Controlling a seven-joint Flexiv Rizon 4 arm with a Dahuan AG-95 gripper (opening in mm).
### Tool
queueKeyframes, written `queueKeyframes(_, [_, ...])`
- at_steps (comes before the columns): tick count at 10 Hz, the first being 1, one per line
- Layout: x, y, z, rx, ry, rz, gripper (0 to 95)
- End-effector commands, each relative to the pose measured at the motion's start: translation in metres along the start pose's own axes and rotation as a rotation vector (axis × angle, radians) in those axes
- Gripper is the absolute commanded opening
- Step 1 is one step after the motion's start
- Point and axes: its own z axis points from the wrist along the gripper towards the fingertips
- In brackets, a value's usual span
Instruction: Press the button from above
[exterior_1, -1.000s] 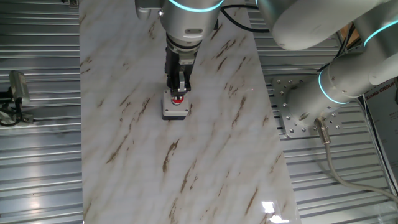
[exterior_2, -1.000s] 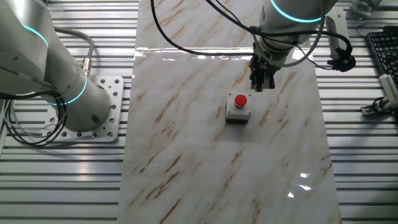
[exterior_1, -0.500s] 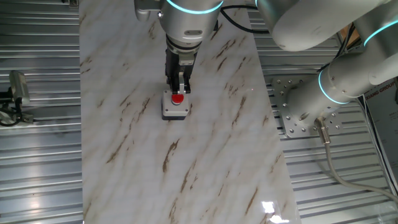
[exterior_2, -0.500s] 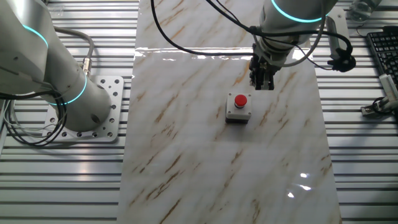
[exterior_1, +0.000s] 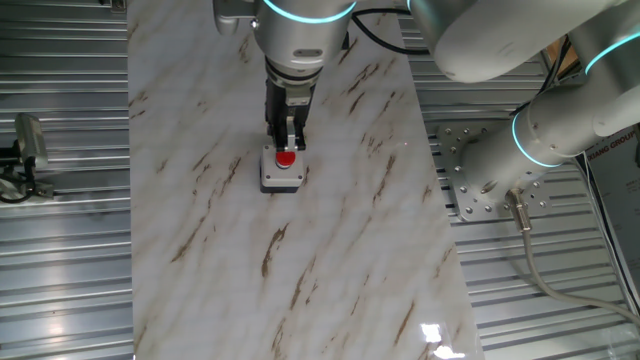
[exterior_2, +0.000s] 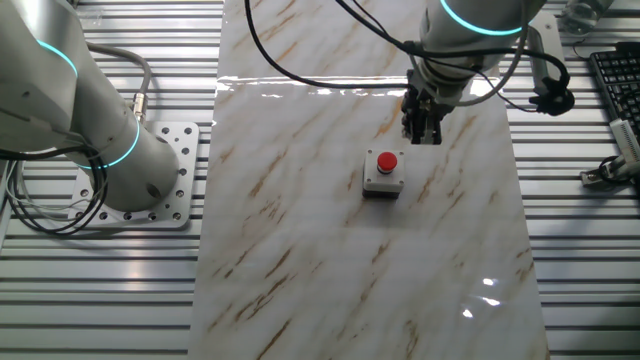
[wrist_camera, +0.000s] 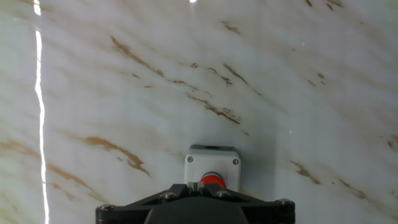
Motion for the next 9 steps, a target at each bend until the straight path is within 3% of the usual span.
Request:
queueKeyframes(1, [0.002, -0.001, 0.001, 0.000, 0.000, -0.002, 0.0])
queueKeyframes(9, [0.015, -0.006, 0.008, -0.002, 0.018, -0.011, 0.0])
